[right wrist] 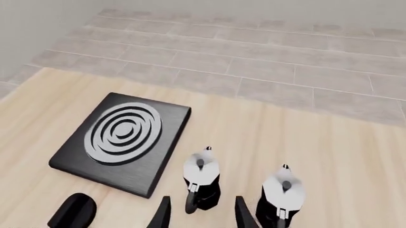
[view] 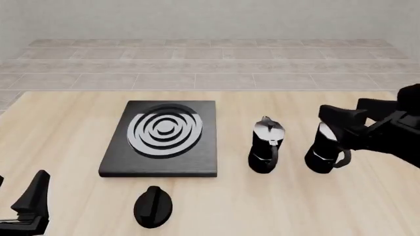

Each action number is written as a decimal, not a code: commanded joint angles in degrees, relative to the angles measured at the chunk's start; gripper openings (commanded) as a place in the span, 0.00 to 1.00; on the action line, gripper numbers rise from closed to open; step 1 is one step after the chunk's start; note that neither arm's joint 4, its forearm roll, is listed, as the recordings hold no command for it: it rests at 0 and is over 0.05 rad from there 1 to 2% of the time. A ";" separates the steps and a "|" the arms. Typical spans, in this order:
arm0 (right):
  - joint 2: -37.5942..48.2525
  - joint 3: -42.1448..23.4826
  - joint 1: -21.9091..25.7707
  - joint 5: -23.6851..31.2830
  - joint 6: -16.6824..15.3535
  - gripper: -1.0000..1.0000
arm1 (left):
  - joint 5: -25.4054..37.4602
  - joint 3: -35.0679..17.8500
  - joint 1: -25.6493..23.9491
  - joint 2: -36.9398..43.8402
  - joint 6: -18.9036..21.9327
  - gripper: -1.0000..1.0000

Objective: Put both moka pots on the stove.

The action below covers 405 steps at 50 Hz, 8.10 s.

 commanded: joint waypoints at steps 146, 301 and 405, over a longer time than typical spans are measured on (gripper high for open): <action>39.73 4.72 3.44 -24.61 13.07 1.00 | 0.18 -0.48 1.73 0.20 -1.35 1.00; 65.74 -51.39 23.33 -7.53 -1.66 0.00 | -0.32 0.00 1.58 -0.11 -1.00 1.00; 90.88 -78.07 25.24 -0.89 -2.18 0.00 | 0.23 -1.20 3.20 -0.18 -2.26 1.00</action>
